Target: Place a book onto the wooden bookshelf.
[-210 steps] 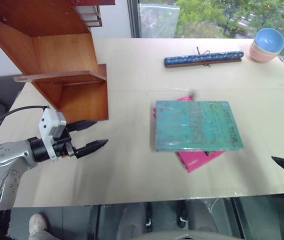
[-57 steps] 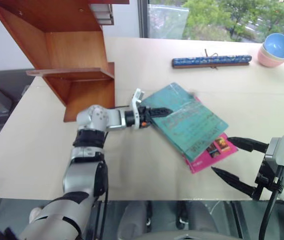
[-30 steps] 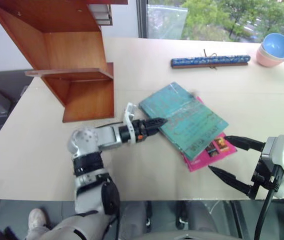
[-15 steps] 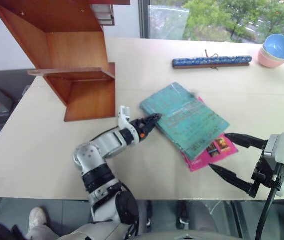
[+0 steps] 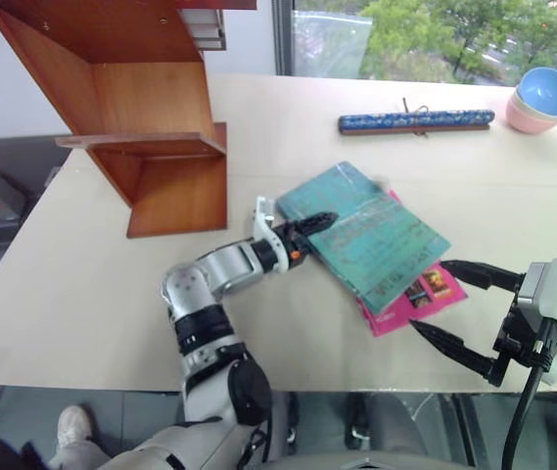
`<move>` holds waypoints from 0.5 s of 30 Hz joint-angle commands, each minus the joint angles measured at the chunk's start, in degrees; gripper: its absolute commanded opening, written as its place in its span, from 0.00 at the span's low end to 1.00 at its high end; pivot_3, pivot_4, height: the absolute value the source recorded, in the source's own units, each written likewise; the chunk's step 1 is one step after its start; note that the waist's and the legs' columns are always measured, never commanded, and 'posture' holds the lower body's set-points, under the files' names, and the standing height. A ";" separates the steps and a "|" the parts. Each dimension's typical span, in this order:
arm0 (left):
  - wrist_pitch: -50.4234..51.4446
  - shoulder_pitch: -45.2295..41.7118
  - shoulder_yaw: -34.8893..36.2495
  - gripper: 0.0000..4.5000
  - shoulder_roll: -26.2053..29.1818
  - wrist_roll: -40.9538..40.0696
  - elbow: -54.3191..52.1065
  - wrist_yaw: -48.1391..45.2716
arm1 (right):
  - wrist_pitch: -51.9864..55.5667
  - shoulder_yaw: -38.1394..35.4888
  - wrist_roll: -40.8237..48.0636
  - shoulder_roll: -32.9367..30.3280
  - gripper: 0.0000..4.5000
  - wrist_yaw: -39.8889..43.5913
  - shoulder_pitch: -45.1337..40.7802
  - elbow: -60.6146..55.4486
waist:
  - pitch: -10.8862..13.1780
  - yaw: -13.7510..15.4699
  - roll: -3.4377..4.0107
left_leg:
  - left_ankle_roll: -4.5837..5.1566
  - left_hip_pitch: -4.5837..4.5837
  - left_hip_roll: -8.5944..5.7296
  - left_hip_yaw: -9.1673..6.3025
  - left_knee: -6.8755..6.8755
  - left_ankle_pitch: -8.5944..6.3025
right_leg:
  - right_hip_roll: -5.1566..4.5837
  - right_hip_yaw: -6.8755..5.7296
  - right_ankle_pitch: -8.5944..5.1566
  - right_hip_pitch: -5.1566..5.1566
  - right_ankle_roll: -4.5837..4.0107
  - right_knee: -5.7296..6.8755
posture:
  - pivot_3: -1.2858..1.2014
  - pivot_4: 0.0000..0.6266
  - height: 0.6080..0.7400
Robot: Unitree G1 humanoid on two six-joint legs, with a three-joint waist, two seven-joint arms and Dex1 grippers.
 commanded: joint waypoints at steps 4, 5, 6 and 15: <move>-0.09 -1.31 -0.88 0.65 -4.07 -3.79 0.97 4.85 | -1.56 -1.08 1.00 -0.73 1.00 -0.90 0.53 -1.27 | 0.00 0.03 0.00 | 0.00 -0.01 0.00 -0.02 0.00 0.00 | -0.01 -0.02 0.00 0.00 0.00 0.00 | 0.52 0.24 0.98; -0.14 -0.96 -1.04 0.56 -3.95 -4.31 0.85 5.32 | -1.61 -1.11 1.05 -0.80 1.00 -0.97 0.64 -1.27 | 0.00 0.02 0.00 | 0.00 -0.01 0.00 -0.02 0.00 0.00 | -0.01 -0.01 0.00 0.00 0.00 0.00 | 0.52 0.24 0.98; -0.24 -0.68 -1.15 0.45 -3.76 -5.08 0.70 5.41 | -1.67 -1.15 1.12 -0.88 1.00 -1.05 0.73 -1.27 | 0.00 0.02 -0.01 | 0.00 -0.01 0.00 -0.01 0.00 0.00 | -0.01 -0.01 0.00 0.00 0.00 0.00 | 0.52 0.24 0.98; -0.64 -0.10 -2.79 0.00 4.15 -11.97 -0.79 1.53 | -1.88 -0.33 0.85 -0.66 1.00 -1.44 0.05 -1.27 | 0.01 -0.02 -0.01 | -0.01 0.01 -0.01 -0.02 0.00 0.00 | 0.00 -0.02 0.00 0.02 0.00 0.00 | 0.52 0.24 0.98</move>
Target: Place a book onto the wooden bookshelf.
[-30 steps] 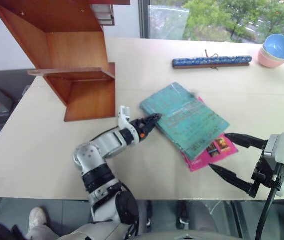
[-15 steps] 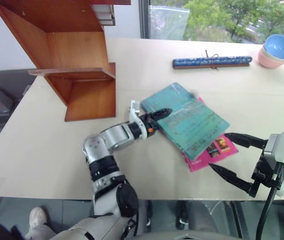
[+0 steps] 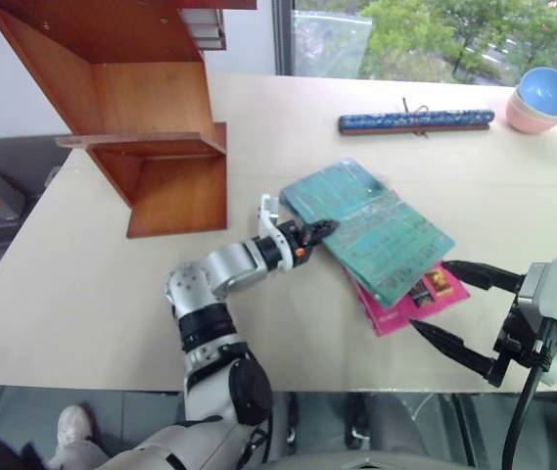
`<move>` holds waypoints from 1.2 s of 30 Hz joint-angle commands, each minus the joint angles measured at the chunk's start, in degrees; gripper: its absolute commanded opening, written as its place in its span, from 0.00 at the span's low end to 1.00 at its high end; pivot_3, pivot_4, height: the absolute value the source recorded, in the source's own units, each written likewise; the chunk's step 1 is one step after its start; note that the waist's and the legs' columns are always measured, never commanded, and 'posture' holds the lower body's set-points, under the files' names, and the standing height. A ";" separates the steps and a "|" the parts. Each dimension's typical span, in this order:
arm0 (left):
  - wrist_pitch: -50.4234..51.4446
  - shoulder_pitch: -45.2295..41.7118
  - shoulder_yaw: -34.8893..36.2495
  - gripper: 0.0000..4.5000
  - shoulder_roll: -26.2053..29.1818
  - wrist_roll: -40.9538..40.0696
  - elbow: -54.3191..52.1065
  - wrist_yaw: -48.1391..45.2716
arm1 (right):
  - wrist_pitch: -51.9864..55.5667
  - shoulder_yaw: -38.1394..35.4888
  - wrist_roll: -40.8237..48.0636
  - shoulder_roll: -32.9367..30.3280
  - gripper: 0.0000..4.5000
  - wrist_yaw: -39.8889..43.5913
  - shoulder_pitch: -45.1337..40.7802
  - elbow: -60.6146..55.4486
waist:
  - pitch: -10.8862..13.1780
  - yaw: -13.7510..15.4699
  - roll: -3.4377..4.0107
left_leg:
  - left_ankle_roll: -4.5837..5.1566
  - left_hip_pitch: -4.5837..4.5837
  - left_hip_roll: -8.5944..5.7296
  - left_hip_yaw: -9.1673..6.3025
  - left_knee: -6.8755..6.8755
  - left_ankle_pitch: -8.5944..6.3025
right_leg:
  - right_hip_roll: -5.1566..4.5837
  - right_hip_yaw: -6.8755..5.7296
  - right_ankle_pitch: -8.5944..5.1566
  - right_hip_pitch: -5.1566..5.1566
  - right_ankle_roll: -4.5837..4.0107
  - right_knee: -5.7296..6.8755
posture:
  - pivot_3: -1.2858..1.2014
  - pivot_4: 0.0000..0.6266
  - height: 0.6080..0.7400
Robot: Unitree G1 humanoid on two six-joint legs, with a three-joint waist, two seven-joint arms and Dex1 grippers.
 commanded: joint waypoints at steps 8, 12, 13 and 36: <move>-4.16 -6.26 -13.85 0.00 23.43 3.70 -0.89 -24.92 | -0.56 4.39 -1.28 0.92 1.00 0.43 -6.55 0.82 | 0.02 -0.10 0.01 | -0.05 0.08 -0.01 0.08 -0.02 0.03 | 0.06 -0.17 0.00 -0.02 -0.02 0.06 | 0.52 0.24 0.98; -16.47 -8.23 -29.50 0.00 34.30 15.07 -5.46 -44.51 | -0.96 7.33 -3.00 1.35 1.00 1.60 -9.98 2.98 | 0.03 -0.07 0.01 | -0.05 0.03 -0.12 0.07 -0.03 0.02 | -0.01 -0.19 0.09 -0.02 -0.16 -0.01 | 0.52 0.24 0.98; -22.10 -8.42 -33.60 0.00 36.40 19.00 -7.39 -49.64 | -1.10 8.18 -3.56 1.50 1.00 1.88 -10.81 3.48 | 0.02 -0.10 0.02 | -0.05 0.03 -0.12 0.07 -0.04 0.02 | -0.02 -0.20 0.11 -0.02 -0.18 -0.04 | 0.52 0.24 0.98; -70.85 -25.94 -40.93 0.00 63.75 58.33 -17.86 -74.47 | -5.59 15.81 -13.74 5.91 1.00 12.09 -22.50 16.80 | 0.29 -1.02 0.37 | -0.02 -0.05 -0.04 0.09 -0.11 0.03 | 0.08 -0.19 -0.03 -0.11 0.04 -0.14 | 0.52 0.24 0.98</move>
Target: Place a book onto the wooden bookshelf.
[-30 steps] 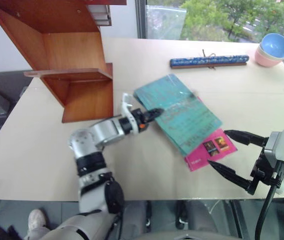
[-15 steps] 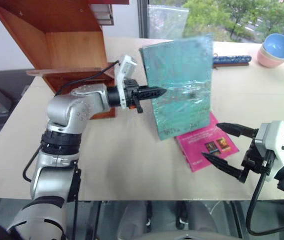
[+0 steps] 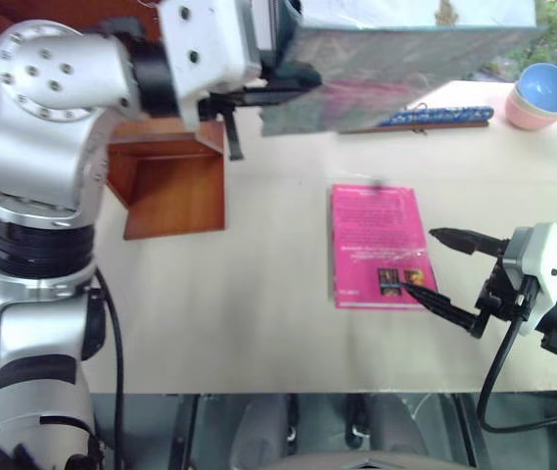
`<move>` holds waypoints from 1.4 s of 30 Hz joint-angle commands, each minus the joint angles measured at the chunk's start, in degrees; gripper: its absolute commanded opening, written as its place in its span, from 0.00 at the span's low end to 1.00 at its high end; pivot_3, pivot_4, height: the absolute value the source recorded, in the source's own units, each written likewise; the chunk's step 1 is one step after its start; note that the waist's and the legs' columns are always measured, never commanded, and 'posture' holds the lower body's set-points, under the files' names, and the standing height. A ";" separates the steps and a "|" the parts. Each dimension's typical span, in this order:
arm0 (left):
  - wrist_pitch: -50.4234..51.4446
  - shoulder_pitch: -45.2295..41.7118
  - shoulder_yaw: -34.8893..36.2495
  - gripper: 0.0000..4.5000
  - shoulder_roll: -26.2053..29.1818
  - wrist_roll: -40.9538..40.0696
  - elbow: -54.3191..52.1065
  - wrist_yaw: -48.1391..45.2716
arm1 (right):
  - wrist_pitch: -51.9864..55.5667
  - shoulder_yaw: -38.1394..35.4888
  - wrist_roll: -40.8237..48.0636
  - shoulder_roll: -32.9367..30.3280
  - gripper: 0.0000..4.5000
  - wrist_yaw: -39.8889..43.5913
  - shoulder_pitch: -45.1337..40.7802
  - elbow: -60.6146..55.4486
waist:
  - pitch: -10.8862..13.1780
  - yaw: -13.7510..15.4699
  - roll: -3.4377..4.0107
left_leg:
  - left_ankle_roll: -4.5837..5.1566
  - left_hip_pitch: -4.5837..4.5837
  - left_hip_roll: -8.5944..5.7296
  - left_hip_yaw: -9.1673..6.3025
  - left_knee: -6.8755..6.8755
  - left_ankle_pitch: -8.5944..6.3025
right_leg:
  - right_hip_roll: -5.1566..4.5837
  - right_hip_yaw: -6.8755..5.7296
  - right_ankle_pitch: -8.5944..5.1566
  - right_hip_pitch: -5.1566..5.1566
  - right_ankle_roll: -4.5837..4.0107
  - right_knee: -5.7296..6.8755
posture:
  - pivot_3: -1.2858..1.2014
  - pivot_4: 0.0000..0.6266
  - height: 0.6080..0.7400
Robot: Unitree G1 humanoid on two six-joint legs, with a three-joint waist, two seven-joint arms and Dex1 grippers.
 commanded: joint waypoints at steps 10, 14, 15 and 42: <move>6.18 -8.14 -1.24 0.00 29.66 15.47 6.46 -19.82 | -4.83 6.82 -4.07 3.54 1.00 8.96 -15.17 12.34 | 0.31 -1.04 0.13 | 0.01 -0.17 0.00 0.09 -0.04 -0.01 | 0.00 0.05 -0.07 -0.23 0.09 0.04 | 0.52 0.24 0.98; 13.44 -6.21 -1.88 0.00 36.61 18.30 4.24 -25.55 | -4.66 7.84 -4.57 4.40 1.00 9.72 -20.28 14.35 | 0.37 -0.86 0.14 | 0.03 -0.23 0.01 0.18 -0.08 -0.02 | 0.01 0.14 -0.10 -0.40 0.13 0.12 | 0.52 0.24 0.98; 14.52 -5.42 -1.99 0.00 38.04 19.29 3.95 -26.32 | -4.52 8.00 -4.65 4.63 1.00 9.70 -21.26 14.54 | 0.37 -0.86 0.14 | 0.03 -0.25 0.00 0.18 -0.07 -0.02 | 0.00 0.14 -0.10 -0.43 0.13 0.15 | 0.52 0.24 0.98; 25.17 8.71 14.12 0.73 28.80 11.12 -1.76 -16.79 | -1.02 5.95 -1.27 8.18 1.00 5.63 -34.13 13.07 | 0.47 -1.96 0.33 | -0.07 -0.24 0.30 0.99 0.07 0.06 | 0.16 0.93 -0.16 -1.12 -0.01 1.00 | 0.52 0.24 0.98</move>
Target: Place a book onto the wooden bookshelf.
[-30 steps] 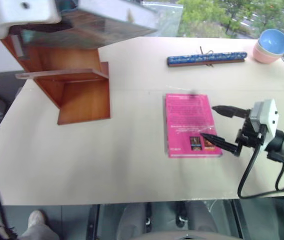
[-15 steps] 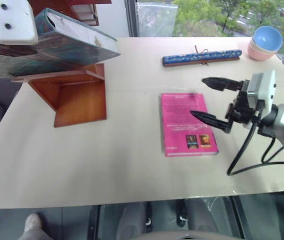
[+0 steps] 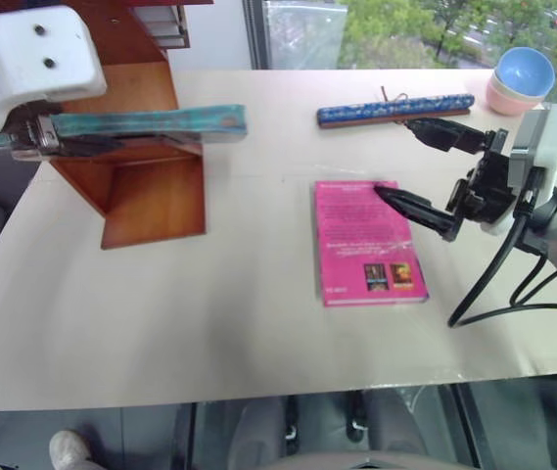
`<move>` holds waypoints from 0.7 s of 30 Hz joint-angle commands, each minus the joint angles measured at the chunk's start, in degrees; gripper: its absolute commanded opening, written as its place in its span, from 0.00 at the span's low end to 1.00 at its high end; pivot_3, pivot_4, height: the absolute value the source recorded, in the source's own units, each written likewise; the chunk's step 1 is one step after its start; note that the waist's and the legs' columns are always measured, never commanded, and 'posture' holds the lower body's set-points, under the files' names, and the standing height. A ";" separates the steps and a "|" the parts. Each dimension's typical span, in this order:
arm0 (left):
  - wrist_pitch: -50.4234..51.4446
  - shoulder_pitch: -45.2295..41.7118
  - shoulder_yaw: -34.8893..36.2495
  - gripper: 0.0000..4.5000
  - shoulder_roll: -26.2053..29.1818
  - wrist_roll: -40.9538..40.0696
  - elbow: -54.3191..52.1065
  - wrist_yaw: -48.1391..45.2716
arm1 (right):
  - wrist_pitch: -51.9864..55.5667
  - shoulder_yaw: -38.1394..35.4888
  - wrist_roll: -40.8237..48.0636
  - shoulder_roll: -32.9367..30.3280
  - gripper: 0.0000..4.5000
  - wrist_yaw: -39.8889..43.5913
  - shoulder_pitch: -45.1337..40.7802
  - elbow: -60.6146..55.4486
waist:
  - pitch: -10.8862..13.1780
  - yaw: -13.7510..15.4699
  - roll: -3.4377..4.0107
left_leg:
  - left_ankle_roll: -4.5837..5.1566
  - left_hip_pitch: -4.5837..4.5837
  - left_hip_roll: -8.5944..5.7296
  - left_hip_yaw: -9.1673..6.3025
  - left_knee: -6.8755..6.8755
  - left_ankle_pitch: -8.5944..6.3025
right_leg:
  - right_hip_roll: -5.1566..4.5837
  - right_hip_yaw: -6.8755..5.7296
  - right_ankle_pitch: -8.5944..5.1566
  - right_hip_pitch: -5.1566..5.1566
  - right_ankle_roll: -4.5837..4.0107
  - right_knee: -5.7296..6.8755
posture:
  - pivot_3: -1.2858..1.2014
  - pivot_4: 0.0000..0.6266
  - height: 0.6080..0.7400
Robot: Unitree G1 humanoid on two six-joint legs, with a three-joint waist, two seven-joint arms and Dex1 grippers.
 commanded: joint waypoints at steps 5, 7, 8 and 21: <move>12.75 9.11 25.33 0.73 -4.99 -17.14 -5.36 -1.70 | 0.74 -2.25 1.75 -2.13 1.00 2.34 -1.68 1.31 | 0.00 -0.35 0.00 | -0.01 0.11 0.02 0.06 -0.02 0.00 | 0.00 0.05 -0.02 0.02 -0.01 0.07 | 0.52 0.24 0.98; 20.98 10.42 31.49 0.73 -9.54 -25.34 -9.64 -0.42 | 1.30 -2.73 2.34 -2.50 1.00 2.64 -1.59 1.50 | 0.00 -0.29 -0.06 | -0.01 0.11 0.01 0.04 0.05 0.00 | -0.03 0.05 -0.01 0.05 0.00 0.08 | 0.52 0.24 0.98; 25.45 12.01 33.88 0.73 -12.46 -29.64 -12.74 0.75 | 1.43 -3.08 2.20 -3.11 1.00 3.12 -0.98 1.49 | -0.01 -0.21 -0.06 | -0.01 0.11 0.01 0.03 0.07 0.00 | -0.05 0.05 -0.01 0.05 0.00 0.10 | 0.52 0.24 0.98; 16.81 35.51 16.21 0.91 -54.73 -33.13 -23.64 35.28 | 6.86 -13.20 -7.29 -10.65 1.00 -1.11 30.30 -9.94 | -0.18 1.12 -0.29 | 0.02 0.28 -0.03 -0.48 0.72 -0.05 | -0.14 -0.15 0.19 0.76 -0.31 0.10 | 0.52 0.24 0.98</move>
